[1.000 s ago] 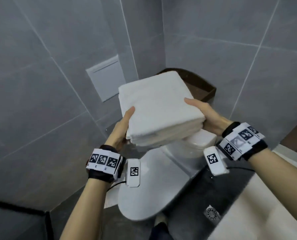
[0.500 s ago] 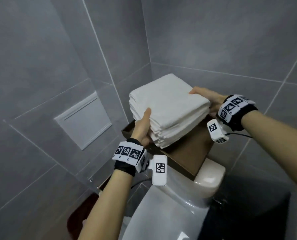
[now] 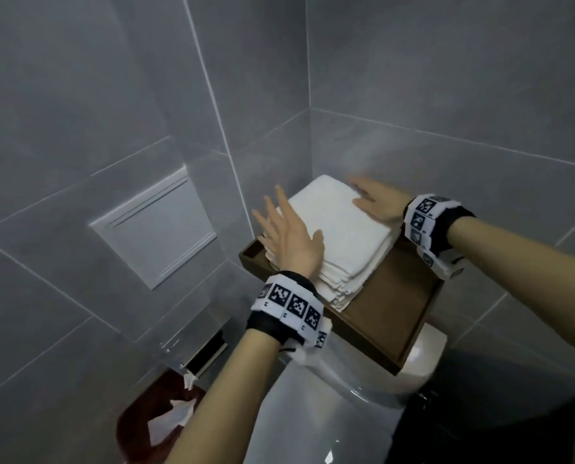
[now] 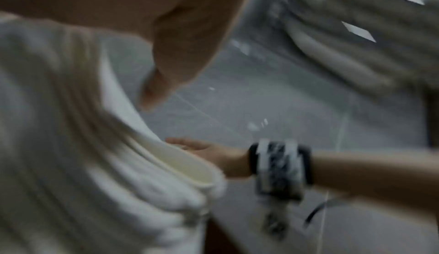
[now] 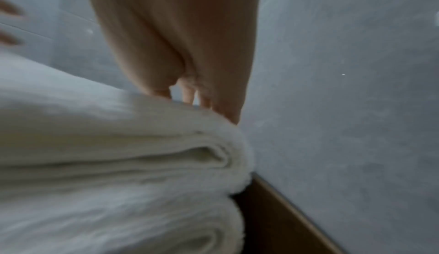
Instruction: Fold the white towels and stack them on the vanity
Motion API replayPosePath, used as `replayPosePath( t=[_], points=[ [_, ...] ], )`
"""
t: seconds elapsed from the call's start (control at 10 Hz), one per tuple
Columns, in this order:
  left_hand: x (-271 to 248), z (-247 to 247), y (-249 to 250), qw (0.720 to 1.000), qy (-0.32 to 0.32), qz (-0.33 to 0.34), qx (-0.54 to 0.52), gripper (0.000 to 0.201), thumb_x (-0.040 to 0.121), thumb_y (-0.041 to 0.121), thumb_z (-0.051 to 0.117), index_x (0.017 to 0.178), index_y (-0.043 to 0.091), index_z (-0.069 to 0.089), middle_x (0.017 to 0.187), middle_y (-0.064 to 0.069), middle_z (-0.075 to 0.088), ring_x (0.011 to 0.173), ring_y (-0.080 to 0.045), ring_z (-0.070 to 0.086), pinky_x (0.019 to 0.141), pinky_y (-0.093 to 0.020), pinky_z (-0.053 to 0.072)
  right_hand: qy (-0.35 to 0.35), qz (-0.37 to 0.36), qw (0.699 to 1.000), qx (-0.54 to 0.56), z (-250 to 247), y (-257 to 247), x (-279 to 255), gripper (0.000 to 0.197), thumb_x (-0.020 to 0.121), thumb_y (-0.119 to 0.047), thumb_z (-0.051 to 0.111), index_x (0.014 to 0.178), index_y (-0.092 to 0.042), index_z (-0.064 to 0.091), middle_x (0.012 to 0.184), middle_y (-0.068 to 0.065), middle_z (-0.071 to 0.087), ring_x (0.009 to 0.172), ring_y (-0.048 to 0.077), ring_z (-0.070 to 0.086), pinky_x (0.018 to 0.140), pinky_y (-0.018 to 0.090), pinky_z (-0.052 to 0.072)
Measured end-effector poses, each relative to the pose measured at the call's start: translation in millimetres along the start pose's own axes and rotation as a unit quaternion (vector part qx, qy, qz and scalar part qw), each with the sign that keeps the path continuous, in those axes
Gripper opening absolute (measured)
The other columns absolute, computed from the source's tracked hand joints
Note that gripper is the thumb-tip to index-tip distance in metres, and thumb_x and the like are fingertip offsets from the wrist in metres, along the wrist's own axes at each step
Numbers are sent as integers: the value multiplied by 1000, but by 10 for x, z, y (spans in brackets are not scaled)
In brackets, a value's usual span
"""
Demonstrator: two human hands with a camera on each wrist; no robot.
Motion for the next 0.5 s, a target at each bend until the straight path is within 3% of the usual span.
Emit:
replayPosePath(
  t=[0.1,0.2,0.4,0.5],
  points=[
    [19,145,-1,956,-145,75,243,109,74,78,44,151,19,-7,158,-8,-18,141,-34,-31,111,-61,-15,7,-67,994,-84,227,-80,-61,55,102,-35,28,152,-21,11,161,5,7,148,26,9,119,46,11],
    [66,236,-201,932,-194,32,306,128,58,92,40,149,21,-15,156,-5,-26,141,-34,-31,112,-62,-16,0,-35,992,-119,446,-82,-68,53,101,-43,17,151,-33,2,161,-5,-4,149,22,-2,117,54,7],
    [79,299,-404,949,-209,8,236,132,53,91,48,147,29,-21,153,4,-34,138,-27,-38,110,-64,-16,25,-35,995,-90,579,-70,-47,50,102,-41,16,150,-36,3,161,-8,-3,149,19,-2,118,49,4],
    [61,224,-333,964,-177,33,195,116,66,83,49,150,29,-9,158,2,-23,141,-28,-32,113,-64,-11,48,-18,997,-49,464,-146,-93,49,102,-38,23,150,-32,14,161,-5,6,149,20,6,118,51,7]
  ],
)
Point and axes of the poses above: each hand's wrist, its own x-axis towards the middle knuckle, its own z-axis out of the palm, y = z × x, the point moved 3 cm from there along x, towards the middle knuckle
